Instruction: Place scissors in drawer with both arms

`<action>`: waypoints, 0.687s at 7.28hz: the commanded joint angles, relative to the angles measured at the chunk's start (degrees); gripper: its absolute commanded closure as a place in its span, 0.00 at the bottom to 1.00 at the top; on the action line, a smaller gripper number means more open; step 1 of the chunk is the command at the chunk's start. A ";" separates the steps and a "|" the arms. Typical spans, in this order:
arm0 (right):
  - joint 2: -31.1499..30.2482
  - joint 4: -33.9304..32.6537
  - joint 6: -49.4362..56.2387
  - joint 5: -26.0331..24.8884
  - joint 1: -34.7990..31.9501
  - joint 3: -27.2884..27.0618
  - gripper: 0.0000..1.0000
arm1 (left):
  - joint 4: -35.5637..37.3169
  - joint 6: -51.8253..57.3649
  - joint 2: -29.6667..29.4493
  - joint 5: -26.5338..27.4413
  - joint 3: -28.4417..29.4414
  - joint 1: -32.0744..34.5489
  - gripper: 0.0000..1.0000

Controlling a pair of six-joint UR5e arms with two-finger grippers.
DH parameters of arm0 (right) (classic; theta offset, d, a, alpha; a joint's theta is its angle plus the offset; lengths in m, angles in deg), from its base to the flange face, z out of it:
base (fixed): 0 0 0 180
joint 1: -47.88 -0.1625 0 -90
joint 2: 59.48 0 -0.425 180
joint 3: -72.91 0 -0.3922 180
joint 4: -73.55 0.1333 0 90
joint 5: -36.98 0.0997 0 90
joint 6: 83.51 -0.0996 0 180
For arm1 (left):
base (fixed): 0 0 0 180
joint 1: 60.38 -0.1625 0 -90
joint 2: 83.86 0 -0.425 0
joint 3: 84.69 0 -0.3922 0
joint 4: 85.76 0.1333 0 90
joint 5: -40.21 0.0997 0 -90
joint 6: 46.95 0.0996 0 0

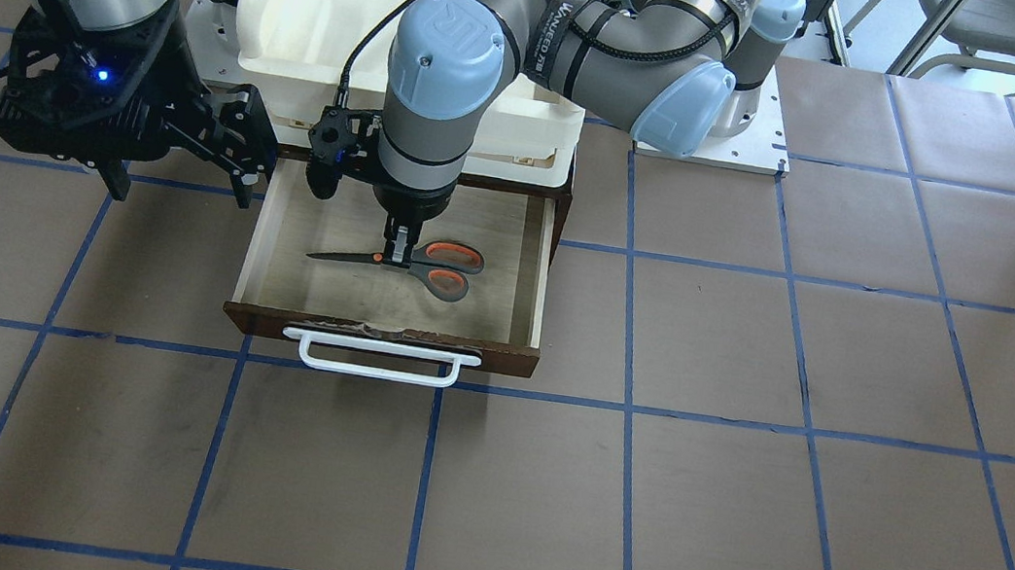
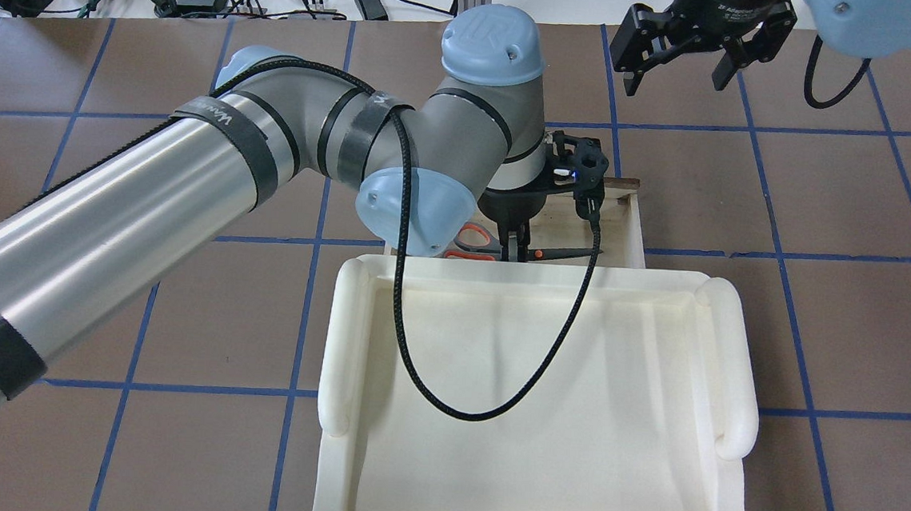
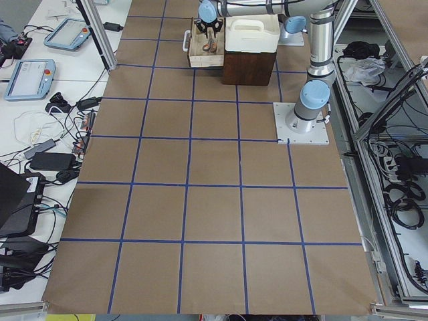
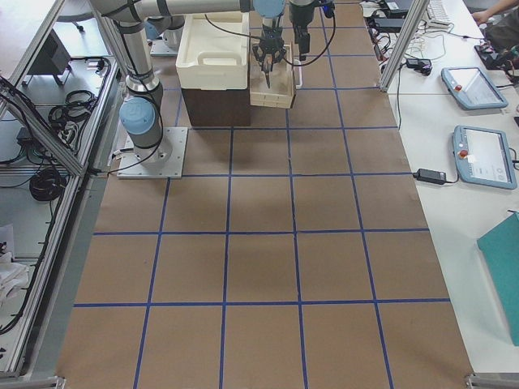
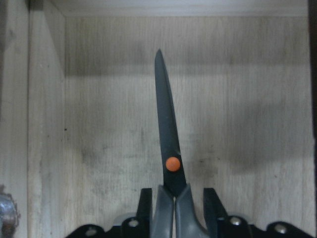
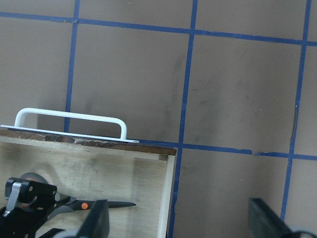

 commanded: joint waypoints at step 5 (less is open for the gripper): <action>-1.12 1.64 -0.37 -0.16 0.25 -0.99 0.00 | -0.63 -1.47 3.32 0.01 1.61 -1.30 0.13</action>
